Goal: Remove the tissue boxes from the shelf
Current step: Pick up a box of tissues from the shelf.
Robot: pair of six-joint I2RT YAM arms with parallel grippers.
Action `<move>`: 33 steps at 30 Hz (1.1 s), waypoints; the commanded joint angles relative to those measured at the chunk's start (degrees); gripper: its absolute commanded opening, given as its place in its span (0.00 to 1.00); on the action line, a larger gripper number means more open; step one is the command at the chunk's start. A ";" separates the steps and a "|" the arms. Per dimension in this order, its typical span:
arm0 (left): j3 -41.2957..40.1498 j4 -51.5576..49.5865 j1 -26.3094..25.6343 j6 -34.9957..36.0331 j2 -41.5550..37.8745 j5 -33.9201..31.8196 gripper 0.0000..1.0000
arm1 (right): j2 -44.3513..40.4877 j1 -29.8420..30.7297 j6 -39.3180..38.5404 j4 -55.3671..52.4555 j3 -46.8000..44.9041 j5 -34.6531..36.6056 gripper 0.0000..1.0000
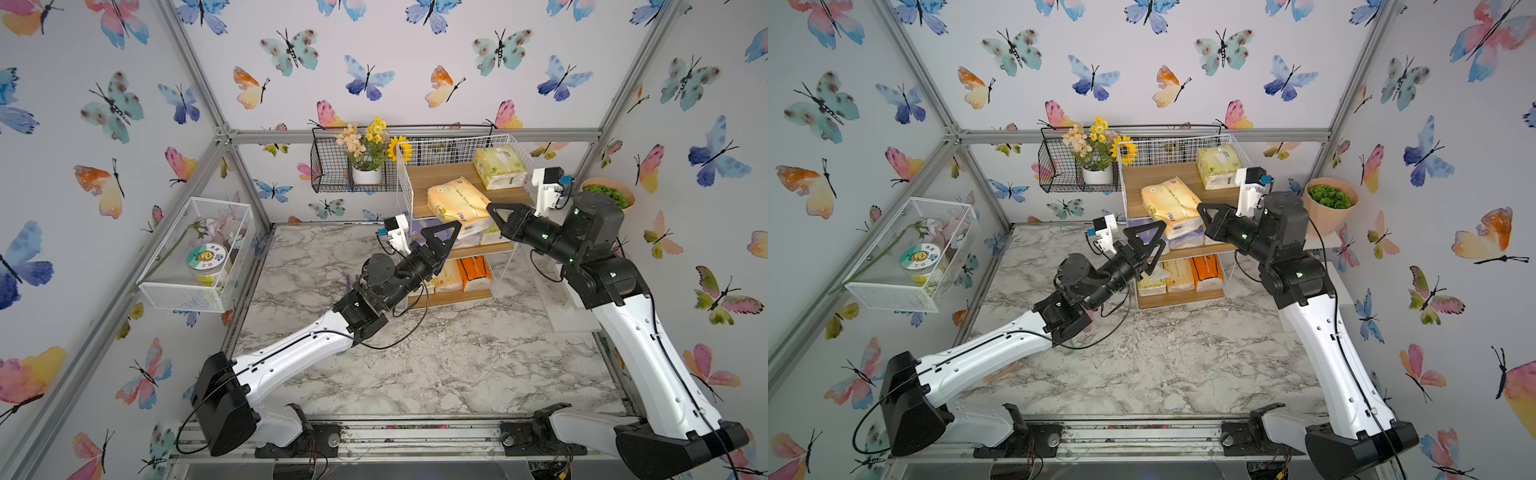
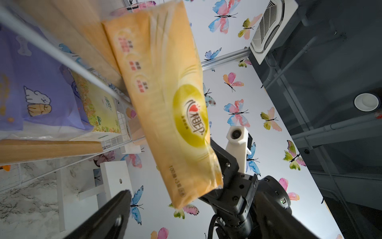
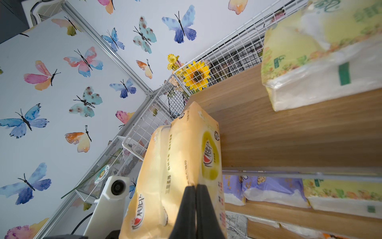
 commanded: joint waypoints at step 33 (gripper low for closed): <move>2.79 -5.46 -6.42 13.36 -0.80 0.92 0.23 | -15.36 0.28 -6.63 -8.27 -8.61 10.27 0.74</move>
